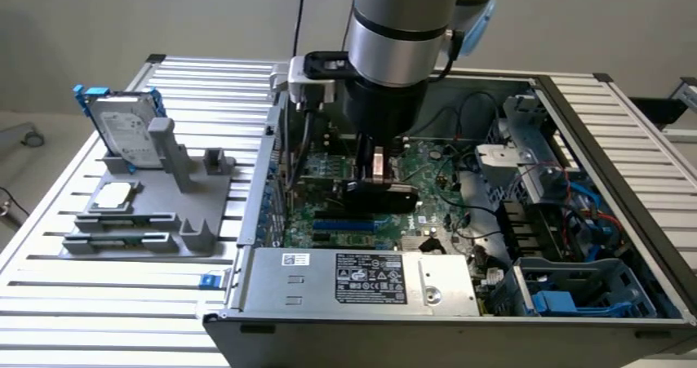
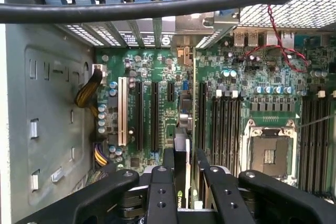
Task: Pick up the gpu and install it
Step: 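Insert the gpu into the slot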
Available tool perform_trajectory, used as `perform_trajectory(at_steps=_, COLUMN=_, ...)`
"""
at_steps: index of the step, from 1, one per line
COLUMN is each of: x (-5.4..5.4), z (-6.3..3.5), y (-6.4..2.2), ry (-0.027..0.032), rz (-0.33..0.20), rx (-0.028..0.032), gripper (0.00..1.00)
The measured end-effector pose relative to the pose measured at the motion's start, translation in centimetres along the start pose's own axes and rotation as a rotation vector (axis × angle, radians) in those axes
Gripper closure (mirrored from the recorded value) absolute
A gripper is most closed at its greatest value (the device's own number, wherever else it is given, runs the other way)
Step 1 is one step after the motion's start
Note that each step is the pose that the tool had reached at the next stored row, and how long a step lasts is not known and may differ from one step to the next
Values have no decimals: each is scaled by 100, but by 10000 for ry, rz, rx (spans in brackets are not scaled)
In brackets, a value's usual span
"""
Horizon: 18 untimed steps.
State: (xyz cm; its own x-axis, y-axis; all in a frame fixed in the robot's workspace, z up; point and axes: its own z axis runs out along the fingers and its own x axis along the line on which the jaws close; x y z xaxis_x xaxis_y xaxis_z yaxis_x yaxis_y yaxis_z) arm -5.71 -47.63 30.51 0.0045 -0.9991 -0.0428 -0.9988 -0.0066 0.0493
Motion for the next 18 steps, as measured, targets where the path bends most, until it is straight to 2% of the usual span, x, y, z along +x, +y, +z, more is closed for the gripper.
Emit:
perform_trajectory(at_steps=8, x=6, z=96, y=57, ry=-7, rz=-2, rx=96, gripper=74)
perform_trajectory(at_steps=18, x=7, z=136, y=103, ry=-22, rz=36, rx=108, gripper=74)
